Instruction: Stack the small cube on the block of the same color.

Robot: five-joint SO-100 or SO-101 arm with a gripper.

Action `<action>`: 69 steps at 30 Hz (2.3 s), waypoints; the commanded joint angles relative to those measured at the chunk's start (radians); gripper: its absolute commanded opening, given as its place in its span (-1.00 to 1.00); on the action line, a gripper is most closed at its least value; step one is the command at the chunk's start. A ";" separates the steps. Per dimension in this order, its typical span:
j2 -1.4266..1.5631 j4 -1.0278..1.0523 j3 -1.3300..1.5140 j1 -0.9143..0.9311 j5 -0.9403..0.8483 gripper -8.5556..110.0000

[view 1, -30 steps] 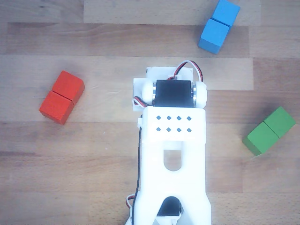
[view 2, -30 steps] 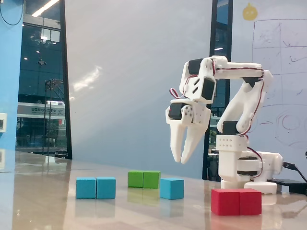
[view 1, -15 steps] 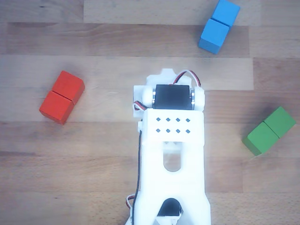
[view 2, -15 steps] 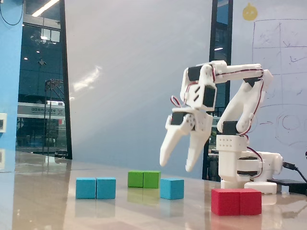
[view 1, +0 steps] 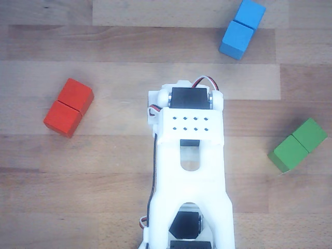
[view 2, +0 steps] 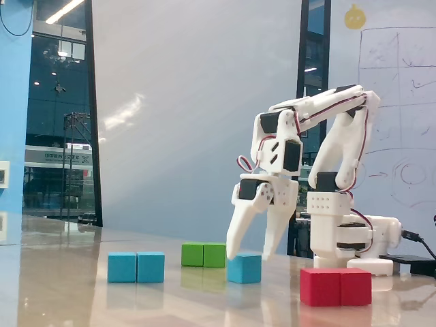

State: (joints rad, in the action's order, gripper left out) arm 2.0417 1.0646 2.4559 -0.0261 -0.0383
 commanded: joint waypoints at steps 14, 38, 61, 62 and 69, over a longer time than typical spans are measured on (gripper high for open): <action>-0.084 -0.114 -0.020 0.012 -0.006 -0.49; -0.063 -0.060 -0.094 0.011 -0.009 -0.76; -0.336 0.310 -0.911 0.040 -0.009 -0.68; -0.365 0.302 -0.940 0.060 -0.009 -0.68; -0.584 0.298 -1.147 0.219 -0.009 -0.68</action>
State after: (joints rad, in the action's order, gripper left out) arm 1.5018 1.3714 1.4926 0.1181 -0.0383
